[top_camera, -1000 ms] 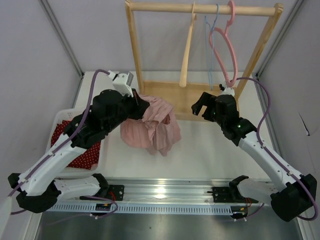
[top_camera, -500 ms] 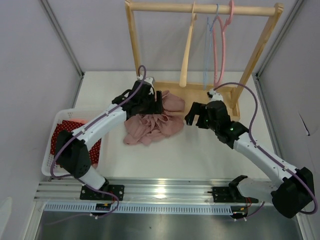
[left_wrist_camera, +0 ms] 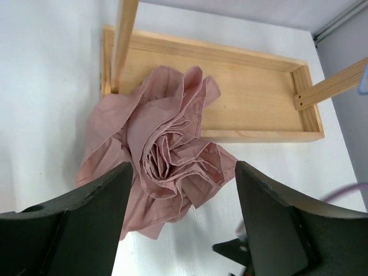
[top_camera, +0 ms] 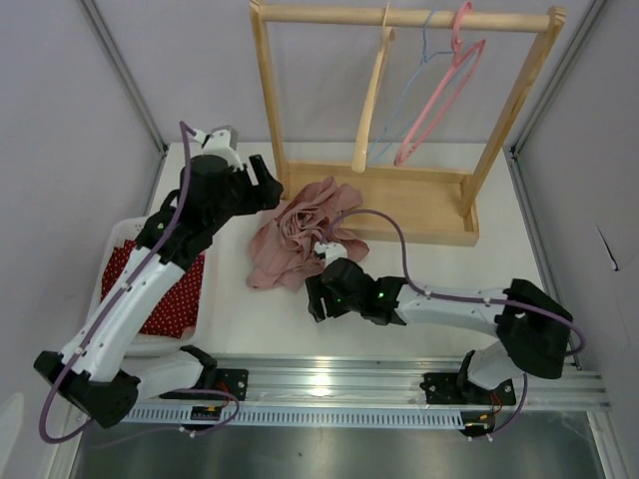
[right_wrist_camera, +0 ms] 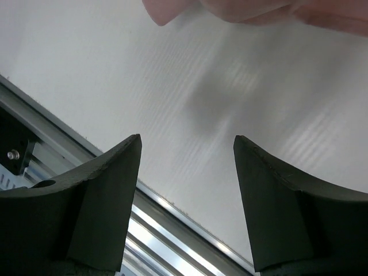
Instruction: Place the skirt on the hanger
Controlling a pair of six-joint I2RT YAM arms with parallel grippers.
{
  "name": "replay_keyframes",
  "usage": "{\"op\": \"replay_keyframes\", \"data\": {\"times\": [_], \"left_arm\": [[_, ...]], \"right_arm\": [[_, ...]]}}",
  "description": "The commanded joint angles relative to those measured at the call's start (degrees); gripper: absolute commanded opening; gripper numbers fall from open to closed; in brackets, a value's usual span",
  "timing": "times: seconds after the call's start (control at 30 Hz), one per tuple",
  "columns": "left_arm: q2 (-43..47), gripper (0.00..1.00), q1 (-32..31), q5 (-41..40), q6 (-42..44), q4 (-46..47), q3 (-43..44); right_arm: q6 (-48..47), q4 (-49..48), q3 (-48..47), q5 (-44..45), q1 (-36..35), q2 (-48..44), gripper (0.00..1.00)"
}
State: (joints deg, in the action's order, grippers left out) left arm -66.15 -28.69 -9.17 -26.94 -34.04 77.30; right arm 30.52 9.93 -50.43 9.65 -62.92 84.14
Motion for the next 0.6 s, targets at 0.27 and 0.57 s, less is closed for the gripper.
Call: {"op": "replay_keyframes", "data": {"times": [0.27,0.57], "left_arm": [[8.66,0.78,0.56,1.69,-0.40,-3.23,-5.13],[12.18,0.78,0.56,3.54,0.13,-3.40,-9.88]], "right_arm": [[10.78,-21.78,-5.20,4.41,-0.45,15.08,0.80],[18.95,-28.21,-5.81,11.97,-0.28,20.18,0.79]]}}
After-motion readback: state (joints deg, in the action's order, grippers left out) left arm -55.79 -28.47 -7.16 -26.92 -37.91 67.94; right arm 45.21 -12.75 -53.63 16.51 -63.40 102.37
